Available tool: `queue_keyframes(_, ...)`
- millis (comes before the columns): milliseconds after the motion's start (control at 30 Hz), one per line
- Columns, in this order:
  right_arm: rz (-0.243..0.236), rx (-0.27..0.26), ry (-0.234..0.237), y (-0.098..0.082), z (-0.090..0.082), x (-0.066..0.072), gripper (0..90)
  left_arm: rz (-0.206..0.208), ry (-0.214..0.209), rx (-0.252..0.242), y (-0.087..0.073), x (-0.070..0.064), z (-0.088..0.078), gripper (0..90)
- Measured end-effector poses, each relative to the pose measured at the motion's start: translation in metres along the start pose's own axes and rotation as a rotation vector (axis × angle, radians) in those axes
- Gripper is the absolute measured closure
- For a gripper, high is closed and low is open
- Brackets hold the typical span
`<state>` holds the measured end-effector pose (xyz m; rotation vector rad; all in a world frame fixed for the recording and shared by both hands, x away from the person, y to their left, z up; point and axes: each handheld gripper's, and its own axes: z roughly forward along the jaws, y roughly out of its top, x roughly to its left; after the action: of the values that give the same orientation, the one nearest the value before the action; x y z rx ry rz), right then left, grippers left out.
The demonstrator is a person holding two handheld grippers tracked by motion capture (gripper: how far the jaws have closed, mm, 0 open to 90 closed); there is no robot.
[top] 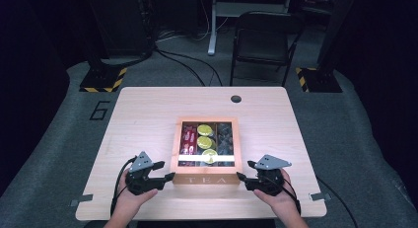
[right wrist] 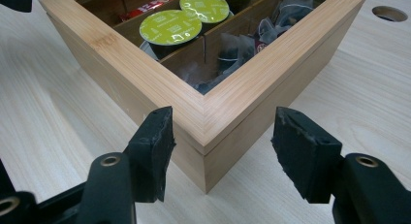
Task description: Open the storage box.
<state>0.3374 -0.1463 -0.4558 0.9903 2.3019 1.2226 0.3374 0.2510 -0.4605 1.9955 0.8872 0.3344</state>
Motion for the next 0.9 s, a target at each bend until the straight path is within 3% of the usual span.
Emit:
queue_keyframes(400, -0.023, 0.039, 0.017, -0.003, 0.009, 0.002, 43.5, 0.000, -0.004, 0.007, -0.003, -0.005, 0.008, 43.9)
queue_keyframes(900, -0.034, 0.061, 0.040, -0.006, 0.016, 0.003, 47.7, 0.050, 0.021, 0.044, -0.005, -0.010, 0.015, 48.4)
